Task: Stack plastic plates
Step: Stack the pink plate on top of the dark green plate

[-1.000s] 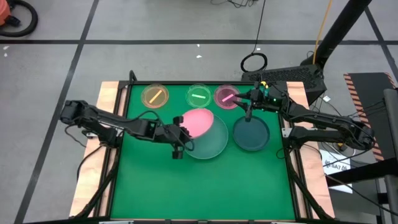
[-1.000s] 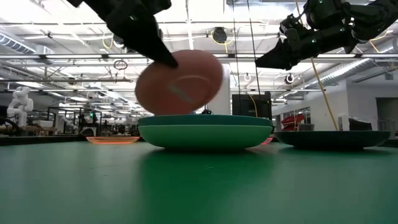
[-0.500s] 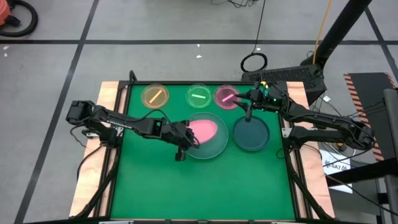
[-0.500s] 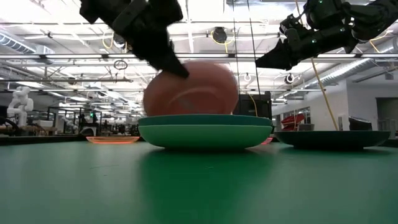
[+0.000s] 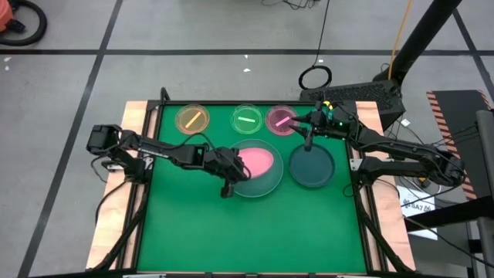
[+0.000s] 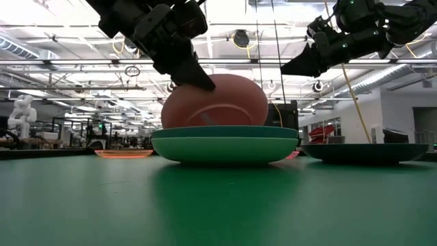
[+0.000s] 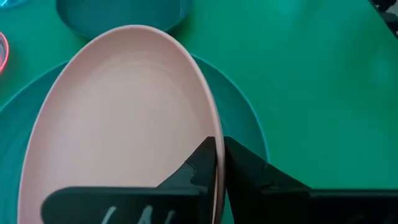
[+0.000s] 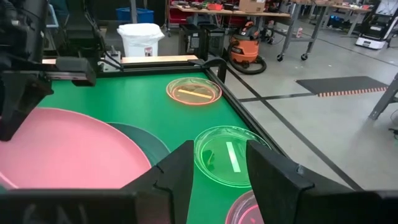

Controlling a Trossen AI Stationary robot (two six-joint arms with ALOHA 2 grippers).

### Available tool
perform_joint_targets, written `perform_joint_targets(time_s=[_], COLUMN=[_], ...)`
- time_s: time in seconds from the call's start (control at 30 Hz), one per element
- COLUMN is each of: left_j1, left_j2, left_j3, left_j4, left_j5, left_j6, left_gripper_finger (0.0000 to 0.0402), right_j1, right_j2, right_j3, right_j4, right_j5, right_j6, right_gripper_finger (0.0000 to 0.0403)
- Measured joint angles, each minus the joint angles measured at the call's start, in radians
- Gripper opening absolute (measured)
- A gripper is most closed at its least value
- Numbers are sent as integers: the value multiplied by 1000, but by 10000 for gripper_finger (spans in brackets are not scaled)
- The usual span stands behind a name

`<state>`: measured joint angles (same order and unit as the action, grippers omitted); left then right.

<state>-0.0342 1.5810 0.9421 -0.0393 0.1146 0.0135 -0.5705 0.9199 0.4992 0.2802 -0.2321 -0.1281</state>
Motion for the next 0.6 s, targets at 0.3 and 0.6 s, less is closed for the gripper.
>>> perform_joint_targets(time_s=[0.3,0.6], left_j1=[2,2], left_j2=[0,0], left_j3=[0,0], left_j4=[13,13], left_j5=[-9,-10], left_j6=[3,-17], left_gripper_finger=[31,32], right_j1=[0,0], right_j2=[0,0], right_j3=[0,0], right_j4=[-1,-1], right_j5=[0,0], right_j6=[0,2], right_gripper_finger=[141,141])
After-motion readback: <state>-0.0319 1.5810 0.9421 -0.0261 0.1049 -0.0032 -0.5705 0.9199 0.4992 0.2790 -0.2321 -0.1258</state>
